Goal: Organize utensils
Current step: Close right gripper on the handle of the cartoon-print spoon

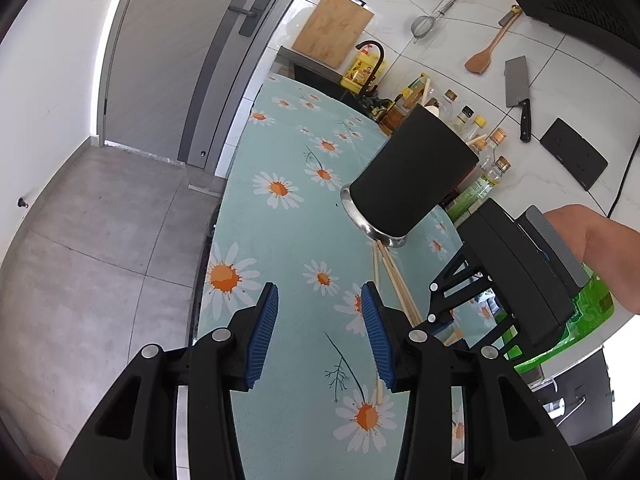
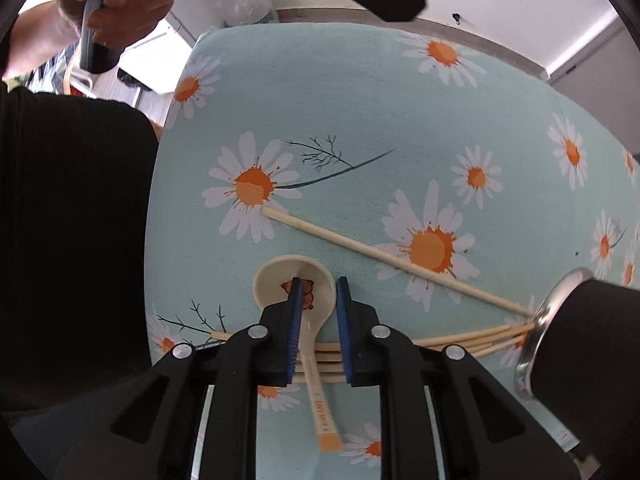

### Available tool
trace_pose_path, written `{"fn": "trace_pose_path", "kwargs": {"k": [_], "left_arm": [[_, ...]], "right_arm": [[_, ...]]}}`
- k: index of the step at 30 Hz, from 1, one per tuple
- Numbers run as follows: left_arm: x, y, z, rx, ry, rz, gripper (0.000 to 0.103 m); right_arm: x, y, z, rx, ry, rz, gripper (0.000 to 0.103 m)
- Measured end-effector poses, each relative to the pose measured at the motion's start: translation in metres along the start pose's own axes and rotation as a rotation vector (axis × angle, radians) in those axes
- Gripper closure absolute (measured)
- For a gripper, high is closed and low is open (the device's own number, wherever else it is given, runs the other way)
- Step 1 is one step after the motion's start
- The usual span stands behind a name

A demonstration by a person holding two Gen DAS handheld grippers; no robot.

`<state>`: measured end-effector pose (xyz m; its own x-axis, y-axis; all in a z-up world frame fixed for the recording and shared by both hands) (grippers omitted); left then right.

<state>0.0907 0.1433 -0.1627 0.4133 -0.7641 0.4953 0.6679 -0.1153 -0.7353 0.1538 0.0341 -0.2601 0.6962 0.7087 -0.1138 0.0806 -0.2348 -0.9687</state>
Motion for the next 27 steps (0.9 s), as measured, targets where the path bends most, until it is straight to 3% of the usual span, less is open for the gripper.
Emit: {"fn": "trace_pose_path", "kwargs": {"k": [6,14,27], "left_arm": [[-0.001,0.004,-0.001,-0.013,-0.014,0.009,0.061],[0.005,0.014,0.004,-0.039,0.020,-0.005,0.061],[0.037,0.050,0.012,-0.169,0.151,-0.026,0.061]], "right_arm": [[-0.009,-0.001,-0.003,0.025,-0.012,-0.005,0.095],[-0.015,-0.004,-0.010,0.052,0.023,-0.012,0.099],[-0.006,-0.026,-0.070,0.129,0.231,-0.045,0.099]]}}
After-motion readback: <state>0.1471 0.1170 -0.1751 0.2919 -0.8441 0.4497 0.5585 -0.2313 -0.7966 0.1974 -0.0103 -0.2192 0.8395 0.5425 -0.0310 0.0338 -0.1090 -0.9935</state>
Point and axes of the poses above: each gripper's, at about its wrist camera, not at the fingertips, and y roughly the way its jaws point, x to its right, z to its top, the point moved 5 cm from there along y, roughly the way its jaws point, and after that the axes turned 13 degrees about -x, right-handed, at the moved point
